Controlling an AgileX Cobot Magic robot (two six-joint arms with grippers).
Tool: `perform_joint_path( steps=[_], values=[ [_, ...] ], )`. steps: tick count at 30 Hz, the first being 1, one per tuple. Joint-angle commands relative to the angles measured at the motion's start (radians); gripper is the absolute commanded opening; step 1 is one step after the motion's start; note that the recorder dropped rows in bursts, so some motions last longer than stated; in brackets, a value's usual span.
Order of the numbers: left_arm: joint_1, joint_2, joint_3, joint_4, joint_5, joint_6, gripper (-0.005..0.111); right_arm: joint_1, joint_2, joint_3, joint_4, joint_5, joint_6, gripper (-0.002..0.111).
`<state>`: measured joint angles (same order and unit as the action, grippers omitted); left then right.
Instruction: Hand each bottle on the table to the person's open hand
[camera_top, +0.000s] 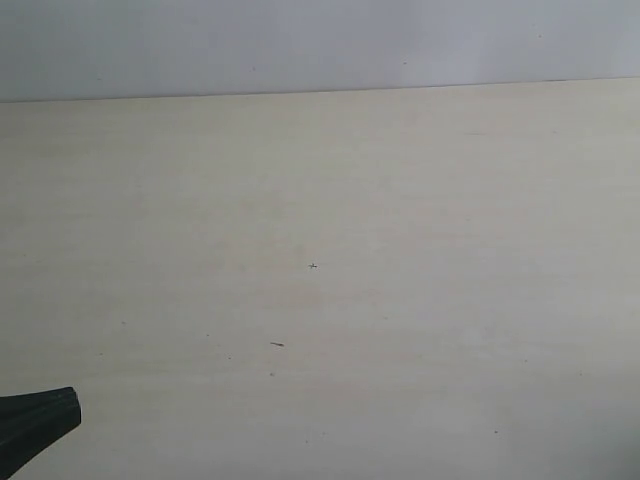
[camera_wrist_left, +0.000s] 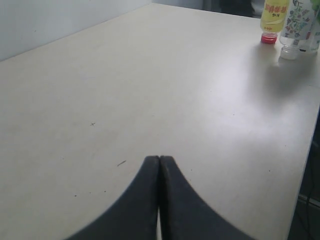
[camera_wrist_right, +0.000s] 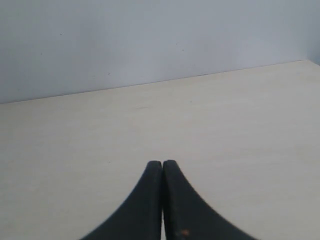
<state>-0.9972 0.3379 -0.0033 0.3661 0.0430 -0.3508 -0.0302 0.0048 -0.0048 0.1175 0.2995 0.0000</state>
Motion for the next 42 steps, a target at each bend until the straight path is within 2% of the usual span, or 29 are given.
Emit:
perform_joint_path(
  steps=[1, 11, 13, 16, 19, 22, 27, 31, 38, 42],
  values=[
    [0.001, -0.004, 0.003, -0.001, -0.011, 0.0, 0.0, -0.005, -0.005, 0.005, -0.013, -0.018, 0.0, 0.0],
    [0.011, -0.004, 0.003, -0.001, -0.011, 0.002, 0.0, -0.005, -0.005, 0.005, -0.013, -0.018, 0.0, 0.0],
    [0.092, -0.033, 0.003, -0.001, -0.011, 0.009, 0.0, -0.005, -0.005, 0.005, -0.013, -0.018, 0.0, 0.0],
    [0.34, -0.1, 0.003, -0.001, -0.015, 0.014, 0.0, -0.005, -0.005, 0.005, -0.013, -0.018, 0.0, 0.0],
    [0.511, -0.148, 0.003, -0.001, -0.015, 0.014, 0.0, -0.005, -0.005, 0.005, -0.013, -0.018, 0.0, 0.0],
    [0.648, -0.196, 0.003, -0.001, -0.015, 0.014, 0.0, -0.005, -0.005, 0.005, -0.013, -0.018, 0.0, 0.0],
    [0.788, -0.222, 0.003, -0.014, -0.015, 0.009, 0.0, -0.005, -0.005, 0.005, -0.013, -0.018, 0.0, 0.0],
    [0.838, -0.222, 0.003, -0.014, -0.015, 0.007, 0.0, -0.005, -0.005, 0.005, -0.013, -0.018, 0.0, 0.0],
    [0.838, -0.233, 0.003, -0.017, -0.007, 0.003, 0.0, -0.005, -0.005, 0.005, -0.013, -0.018, 0.0, 0.0],
    [0.838, -0.276, 0.003, -0.021, 0.087, 0.0, 0.0, -0.005, -0.005, 0.005, -0.013, -0.018, 0.0, 0.0]
  ],
)
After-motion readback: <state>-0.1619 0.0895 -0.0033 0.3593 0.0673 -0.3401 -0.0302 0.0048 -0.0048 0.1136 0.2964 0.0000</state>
